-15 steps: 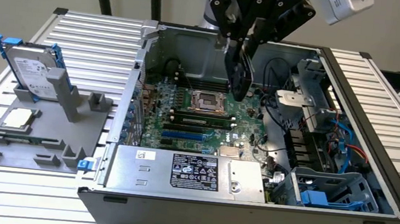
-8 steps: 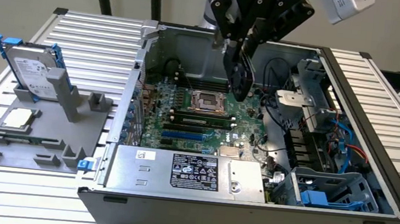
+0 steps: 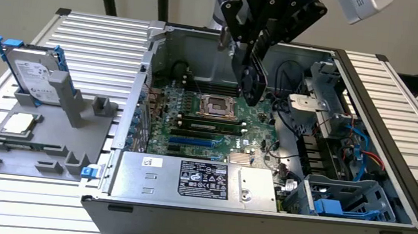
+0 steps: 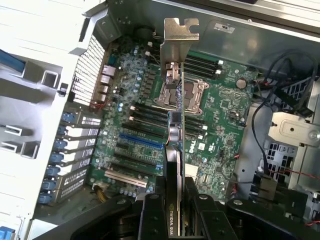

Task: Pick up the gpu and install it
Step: 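Insert the gpu into the slot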

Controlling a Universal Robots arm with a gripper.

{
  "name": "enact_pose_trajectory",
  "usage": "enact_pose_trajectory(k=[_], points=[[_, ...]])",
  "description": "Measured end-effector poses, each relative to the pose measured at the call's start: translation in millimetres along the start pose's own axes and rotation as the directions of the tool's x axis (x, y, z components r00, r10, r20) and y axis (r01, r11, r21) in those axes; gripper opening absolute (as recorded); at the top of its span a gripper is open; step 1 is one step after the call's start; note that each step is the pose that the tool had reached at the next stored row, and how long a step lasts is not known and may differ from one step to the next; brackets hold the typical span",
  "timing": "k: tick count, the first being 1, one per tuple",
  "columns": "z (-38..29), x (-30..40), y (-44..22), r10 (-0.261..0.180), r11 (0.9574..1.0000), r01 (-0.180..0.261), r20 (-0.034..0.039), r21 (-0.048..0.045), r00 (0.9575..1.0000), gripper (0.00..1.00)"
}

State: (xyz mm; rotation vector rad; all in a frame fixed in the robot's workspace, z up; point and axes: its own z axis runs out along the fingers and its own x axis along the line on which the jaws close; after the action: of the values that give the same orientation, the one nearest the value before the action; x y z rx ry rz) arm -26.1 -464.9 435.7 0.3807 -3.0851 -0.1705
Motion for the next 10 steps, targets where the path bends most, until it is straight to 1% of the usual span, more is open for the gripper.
enact_pose_trajectory(k=[5,10], points=[[0.0,0.0,0.0,-0.036,0.9994,0.036,-0.004,0.0005,0.9994,0.0],[0.0,0.0,0.0,-0.073,0.9973,0.073,-0.0083,0.0008,0.9973,0.0]])
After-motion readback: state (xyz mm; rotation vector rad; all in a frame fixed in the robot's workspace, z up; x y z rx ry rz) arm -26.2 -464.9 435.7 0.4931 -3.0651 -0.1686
